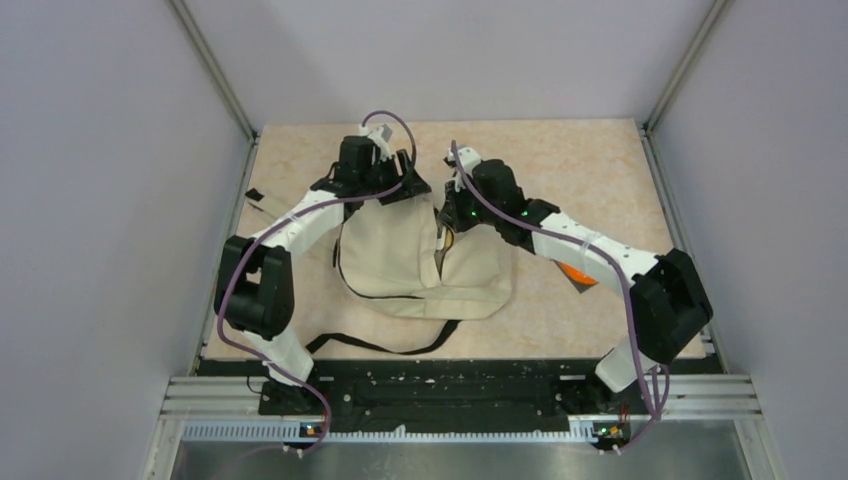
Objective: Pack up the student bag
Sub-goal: Zip the student bag at the center of the board.
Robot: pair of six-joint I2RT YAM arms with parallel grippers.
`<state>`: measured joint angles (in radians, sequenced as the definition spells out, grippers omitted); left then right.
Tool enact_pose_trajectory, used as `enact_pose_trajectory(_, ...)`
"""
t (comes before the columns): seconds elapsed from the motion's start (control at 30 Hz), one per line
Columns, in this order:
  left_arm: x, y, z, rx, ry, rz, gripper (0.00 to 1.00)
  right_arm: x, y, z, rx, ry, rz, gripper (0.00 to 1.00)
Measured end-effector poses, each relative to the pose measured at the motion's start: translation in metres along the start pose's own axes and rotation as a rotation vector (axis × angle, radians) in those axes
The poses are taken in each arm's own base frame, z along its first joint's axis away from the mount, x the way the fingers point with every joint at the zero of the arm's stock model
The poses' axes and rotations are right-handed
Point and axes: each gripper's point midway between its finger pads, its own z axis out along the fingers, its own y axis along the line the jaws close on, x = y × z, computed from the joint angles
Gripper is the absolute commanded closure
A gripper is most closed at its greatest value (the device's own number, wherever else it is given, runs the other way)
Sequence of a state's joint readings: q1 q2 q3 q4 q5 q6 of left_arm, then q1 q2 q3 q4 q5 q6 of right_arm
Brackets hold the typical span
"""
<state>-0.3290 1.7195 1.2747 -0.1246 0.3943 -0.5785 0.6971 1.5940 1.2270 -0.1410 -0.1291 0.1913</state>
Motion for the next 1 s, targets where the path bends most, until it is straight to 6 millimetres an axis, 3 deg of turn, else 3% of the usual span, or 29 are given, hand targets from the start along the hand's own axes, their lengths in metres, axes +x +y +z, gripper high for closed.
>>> enact_pose_trajectory(0.3,0.006,-0.001,0.002,0.01,0.02,-0.007,0.34,0.051,0.009,-0.002,-0.057,0.083,0.106,1.0)
enact_pose_trajectory(0.73,0.013,0.0,0.002,-0.053,0.051,0.054,0.33,0.044,0.017,-0.013,-0.075,0.049,0.125,1.0)
enact_pose_trajectory(1.0,0.022,-0.029,-0.001,-0.173,0.086,0.232,0.32,0.046,0.018,-0.013,-0.079,0.056,0.125,1.0)
